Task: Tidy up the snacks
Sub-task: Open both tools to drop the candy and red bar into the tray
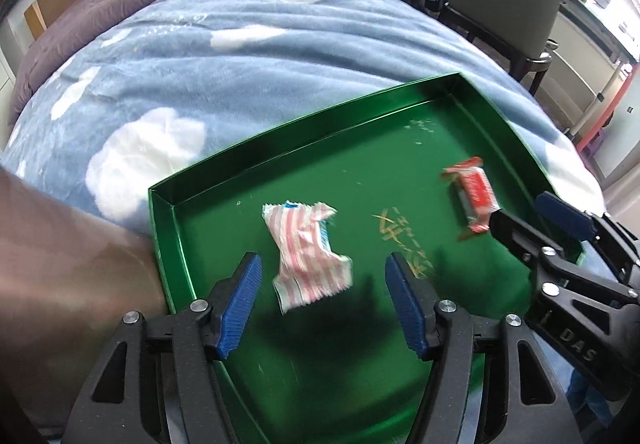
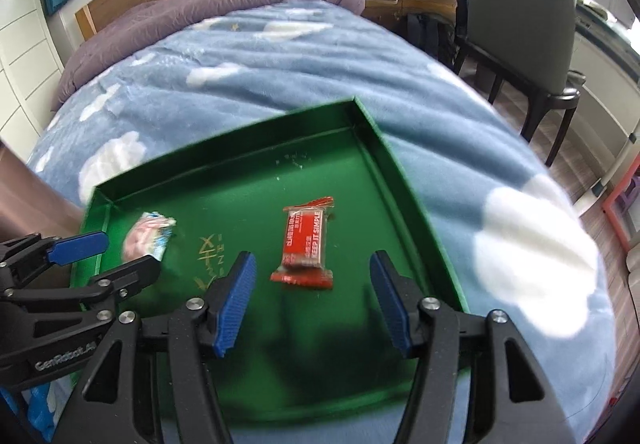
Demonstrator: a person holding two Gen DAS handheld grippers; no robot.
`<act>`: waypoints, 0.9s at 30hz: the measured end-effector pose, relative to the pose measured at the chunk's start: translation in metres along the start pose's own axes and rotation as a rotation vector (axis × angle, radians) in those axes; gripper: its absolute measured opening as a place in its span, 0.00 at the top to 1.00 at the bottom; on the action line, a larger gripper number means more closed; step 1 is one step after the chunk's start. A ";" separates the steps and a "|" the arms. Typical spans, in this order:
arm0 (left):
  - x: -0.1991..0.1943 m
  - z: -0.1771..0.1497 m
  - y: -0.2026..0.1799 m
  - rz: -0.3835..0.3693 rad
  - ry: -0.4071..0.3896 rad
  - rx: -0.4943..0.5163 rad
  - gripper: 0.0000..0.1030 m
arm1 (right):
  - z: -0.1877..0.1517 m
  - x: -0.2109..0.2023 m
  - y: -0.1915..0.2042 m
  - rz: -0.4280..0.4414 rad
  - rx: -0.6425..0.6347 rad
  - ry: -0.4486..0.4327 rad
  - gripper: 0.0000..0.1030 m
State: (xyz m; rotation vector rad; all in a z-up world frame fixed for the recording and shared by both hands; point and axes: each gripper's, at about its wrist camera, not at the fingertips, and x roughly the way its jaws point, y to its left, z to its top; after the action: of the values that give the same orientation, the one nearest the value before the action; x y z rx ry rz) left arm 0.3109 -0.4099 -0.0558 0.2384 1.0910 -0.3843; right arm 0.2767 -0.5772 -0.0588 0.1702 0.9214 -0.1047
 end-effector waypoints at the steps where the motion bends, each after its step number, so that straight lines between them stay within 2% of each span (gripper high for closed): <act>1: -0.005 -0.003 -0.002 -0.003 -0.004 0.002 0.43 | -0.001 -0.009 -0.001 -0.007 -0.003 -0.012 0.18; 3: -0.020 -0.011 -0.006 -0.021 -0.013 -0.001 0.43 | -0.007 -0.033 -0.002 -0.047 -0.024 -0.041 0.13; 4: -0.027 -0.015 -0.007 -0.032 -0.016 -0.004 0.43 | -0.009 -0.043 -0.003 -0.066 -0.036 -0.052 0.06; 5: -0.035 -0.020 -0.009 -0.034 -0.020 -0.004 0.43 | -0.013 -0.054 -0.004 -0.085 -0.041 -0.062 0.03; 9: -0.076 -0.049 -0.012 -0.044 -0.055 -0.003 0.43 | -0.031 -0.101 -0.008 -0.118 -0.020 -0.113 0.03; 13: -0.117 -0.080 -0.007 -0.012 -0.114 0.015 0.43 | -0.052 -0.143 0.005 -0.096 -0.010 -0.161 0.00; 19: -0.162 -0.122 0.023 0.024 -0.156 -0.011 0.43 | -0.083 -0.199 0.040 -0.041 -0.005 -0.224 0.00; 26: -0.209 -0.177 0.067 0.082 -0.190 -0.030 0.43 | -0.110 -0.243 0.093 0.018 -0.028 -0.256 0.00; 27: -0.214 -0.183 0.073 0.083 -0.195 -0.035 0.41 | -0.113 -0.247 0.099 0.023 -0.035 -0.260 0.00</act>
State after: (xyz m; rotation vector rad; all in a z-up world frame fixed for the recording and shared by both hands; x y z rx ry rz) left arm 0.1052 -0.2356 0.0543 0.2099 0.8921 -0.3077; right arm 0.0557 -0.4538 0.0816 0.1310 0.6616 -0.0870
